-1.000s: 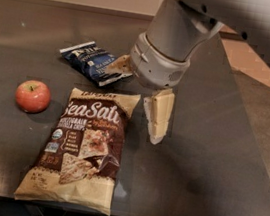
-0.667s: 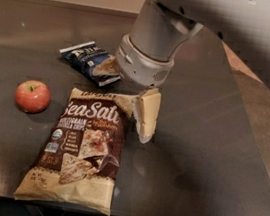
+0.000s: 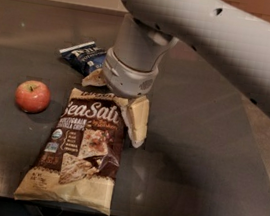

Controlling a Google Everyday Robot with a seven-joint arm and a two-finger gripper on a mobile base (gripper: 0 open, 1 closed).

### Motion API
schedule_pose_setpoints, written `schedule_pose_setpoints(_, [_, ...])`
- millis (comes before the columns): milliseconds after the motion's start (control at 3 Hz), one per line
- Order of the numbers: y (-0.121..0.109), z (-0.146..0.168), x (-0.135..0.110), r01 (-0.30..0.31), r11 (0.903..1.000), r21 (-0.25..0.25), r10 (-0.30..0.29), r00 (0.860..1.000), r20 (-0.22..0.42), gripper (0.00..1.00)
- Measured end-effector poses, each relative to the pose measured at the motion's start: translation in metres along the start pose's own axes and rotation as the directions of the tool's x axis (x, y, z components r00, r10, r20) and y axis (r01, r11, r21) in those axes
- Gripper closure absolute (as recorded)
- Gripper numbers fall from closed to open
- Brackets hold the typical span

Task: Pick brown chip bag

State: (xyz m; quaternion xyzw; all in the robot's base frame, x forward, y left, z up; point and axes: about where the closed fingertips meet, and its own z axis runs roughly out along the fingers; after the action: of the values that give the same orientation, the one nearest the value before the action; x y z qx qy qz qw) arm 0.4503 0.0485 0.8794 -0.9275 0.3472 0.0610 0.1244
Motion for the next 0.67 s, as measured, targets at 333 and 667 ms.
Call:
schedule_pose_setpoints(333, [0.0005,0.0112,0.0019,0.042,0.9990,-0.018,-0.042,0.999,-0.024,0.00])
schedule_pose_setpoints(667, [-0.0031,0.0179,0.0098,0.065,0.9972,-0.036,-0.067,0.996,-0.055,0.00])
